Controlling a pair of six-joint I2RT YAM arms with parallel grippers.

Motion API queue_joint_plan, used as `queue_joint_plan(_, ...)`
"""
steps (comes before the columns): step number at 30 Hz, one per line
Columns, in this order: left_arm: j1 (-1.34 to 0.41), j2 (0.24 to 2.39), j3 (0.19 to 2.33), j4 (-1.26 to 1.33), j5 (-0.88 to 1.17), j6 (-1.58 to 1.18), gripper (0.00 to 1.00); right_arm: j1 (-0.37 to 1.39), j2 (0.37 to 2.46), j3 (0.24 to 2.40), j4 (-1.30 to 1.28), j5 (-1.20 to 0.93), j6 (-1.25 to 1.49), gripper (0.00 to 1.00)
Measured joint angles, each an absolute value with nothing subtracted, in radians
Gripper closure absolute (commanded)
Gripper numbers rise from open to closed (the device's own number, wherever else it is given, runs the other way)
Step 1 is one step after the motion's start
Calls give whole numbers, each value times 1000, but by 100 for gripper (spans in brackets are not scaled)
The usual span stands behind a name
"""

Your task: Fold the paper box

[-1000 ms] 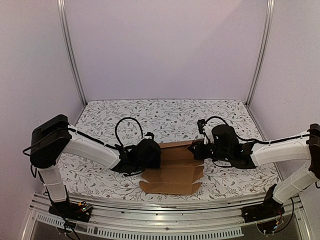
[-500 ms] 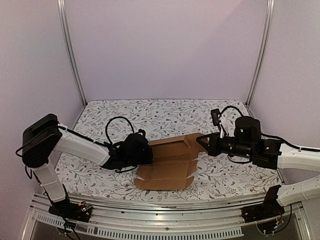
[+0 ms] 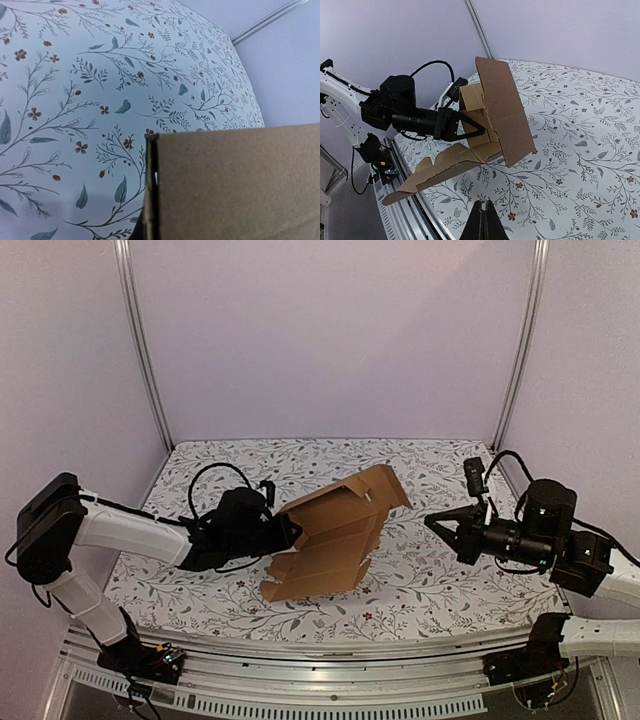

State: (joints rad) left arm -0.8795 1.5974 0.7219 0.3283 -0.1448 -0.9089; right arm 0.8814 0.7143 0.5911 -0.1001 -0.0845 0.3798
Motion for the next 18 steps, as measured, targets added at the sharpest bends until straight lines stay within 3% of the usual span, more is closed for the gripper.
queue_joint_plan(18,-869,1499,713,408,24,-980,100,891,868,604,157,-210,376,100)
